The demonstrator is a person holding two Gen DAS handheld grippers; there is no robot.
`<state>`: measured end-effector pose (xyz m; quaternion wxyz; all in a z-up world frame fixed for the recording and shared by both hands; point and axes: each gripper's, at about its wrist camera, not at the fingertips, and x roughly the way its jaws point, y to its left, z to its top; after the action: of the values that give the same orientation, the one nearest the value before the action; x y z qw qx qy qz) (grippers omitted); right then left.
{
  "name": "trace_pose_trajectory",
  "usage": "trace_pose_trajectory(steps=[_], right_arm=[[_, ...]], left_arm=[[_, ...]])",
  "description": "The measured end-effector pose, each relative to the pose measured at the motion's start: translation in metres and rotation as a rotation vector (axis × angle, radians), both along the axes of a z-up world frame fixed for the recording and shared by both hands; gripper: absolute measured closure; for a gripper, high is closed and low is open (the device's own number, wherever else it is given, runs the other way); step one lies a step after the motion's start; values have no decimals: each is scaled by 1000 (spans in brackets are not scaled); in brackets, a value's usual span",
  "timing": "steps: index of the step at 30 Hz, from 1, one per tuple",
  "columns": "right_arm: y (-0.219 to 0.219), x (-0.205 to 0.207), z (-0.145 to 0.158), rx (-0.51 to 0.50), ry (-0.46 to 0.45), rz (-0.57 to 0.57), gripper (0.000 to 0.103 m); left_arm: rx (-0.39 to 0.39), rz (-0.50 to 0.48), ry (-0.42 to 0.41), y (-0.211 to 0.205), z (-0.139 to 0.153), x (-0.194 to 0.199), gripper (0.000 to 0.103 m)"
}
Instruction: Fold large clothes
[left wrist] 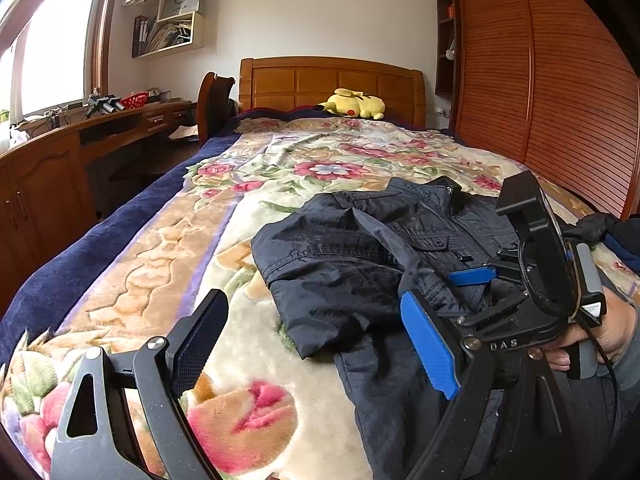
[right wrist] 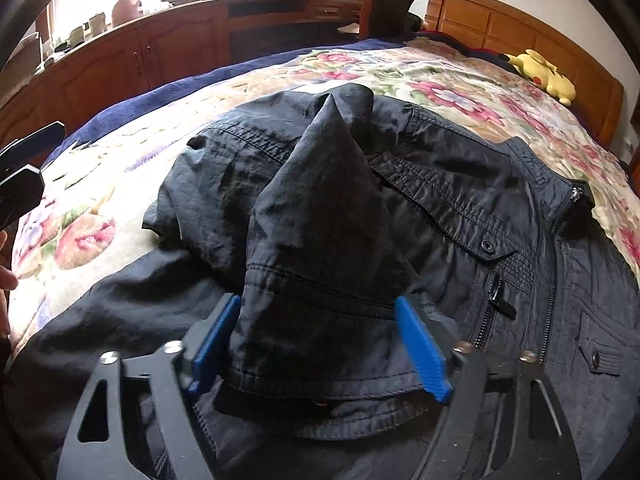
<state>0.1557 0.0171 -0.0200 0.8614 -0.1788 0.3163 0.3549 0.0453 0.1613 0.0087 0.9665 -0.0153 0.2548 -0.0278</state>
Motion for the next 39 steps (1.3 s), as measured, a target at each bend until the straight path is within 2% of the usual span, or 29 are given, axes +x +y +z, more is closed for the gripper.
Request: trace_pose_trajectory(steps=[1,2,3,5,16,25,39], right_arm=[[-2,0,2,0,0,1,53],[-5,0,4,1,0,0,73],[-9,0,8,14,6,7,83],[-21,0,17,41,0,5,88],[-108,-3,54,129,-60,-127,90],[-164,-15,57,126,-76,-242,90],[-203,-36,68,77,-106,-394,90]], left_arm=[[-1,-2,-2,0,1,0,14],[-2,-2,-4,-1,1,-1,14],[-4,-2,-5,-1,1,-2,14],[-6,-2,-6,-1,1,-2,14],[-13,-14,-17,-3,3,-6,14],[-4,-30,-22,-10,1,-4,14],[4,-53,-22,-22,0,-4,14]])
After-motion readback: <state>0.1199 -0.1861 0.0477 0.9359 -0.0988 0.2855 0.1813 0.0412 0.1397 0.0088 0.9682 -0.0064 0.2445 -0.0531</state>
